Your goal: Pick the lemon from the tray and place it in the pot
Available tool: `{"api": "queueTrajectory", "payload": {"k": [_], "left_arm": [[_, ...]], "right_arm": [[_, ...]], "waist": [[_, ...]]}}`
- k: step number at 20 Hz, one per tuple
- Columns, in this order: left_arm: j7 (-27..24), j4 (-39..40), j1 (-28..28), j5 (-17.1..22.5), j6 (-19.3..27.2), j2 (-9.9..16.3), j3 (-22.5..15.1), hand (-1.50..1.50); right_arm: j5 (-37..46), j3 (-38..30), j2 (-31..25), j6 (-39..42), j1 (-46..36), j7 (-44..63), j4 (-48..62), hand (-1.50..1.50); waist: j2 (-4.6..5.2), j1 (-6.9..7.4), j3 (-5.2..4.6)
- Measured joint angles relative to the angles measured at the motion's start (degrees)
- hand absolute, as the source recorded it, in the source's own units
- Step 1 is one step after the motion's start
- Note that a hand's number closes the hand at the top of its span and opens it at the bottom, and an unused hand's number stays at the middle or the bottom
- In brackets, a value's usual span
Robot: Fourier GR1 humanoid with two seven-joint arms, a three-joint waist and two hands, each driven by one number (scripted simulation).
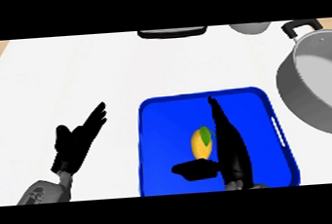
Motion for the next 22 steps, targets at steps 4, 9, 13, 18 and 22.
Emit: {"api": "queueTrajectory", "payload": {"k": [4,9,13,18,22], "left_arm": [[-0.6,1.6,-0.2,-1.5,-1.7,-1.3,1.9,0.0],[0.3,1.2,-0.3,-3.5,-2.2,-3.2,3.7,0.0],[1.5,-0.6,1.2,-4.8,-2.9,-4.1,4.6,0.0],[2.1,-0.9,1.1,-5.8,-3.0,-5.3,4.9,0.0],[2.4,-0.4,0.3,-6.1,-3.9,-5.5,5.8,0.0]], "right_arm": [[-0.5,-1.5,-1.0,0.6,2.2,-3.4,2.2,-1.5],[0.0,-2.6,-2.6,-0.9,6.8,-8.7,1.0,-1.5],[-2.5,-3.2,-2.7,-2.3,10.2,-14.2,0.8,-1.5],[-12.3,-6.9,-2.5,-2.6,11.4,-26.5,4.2,-1.5],[-18.5,-8.4,-0.6,-3.1,11.8,-35.0,7.4,-1.5]], "waist": [[-0.06,-0.14,0.01],[-0.12,-0.26,0.02],[-0.15,-0.21,0.03],[-0.1,-0.19,0.06],[-0.09,-0.2,0.05]]}}
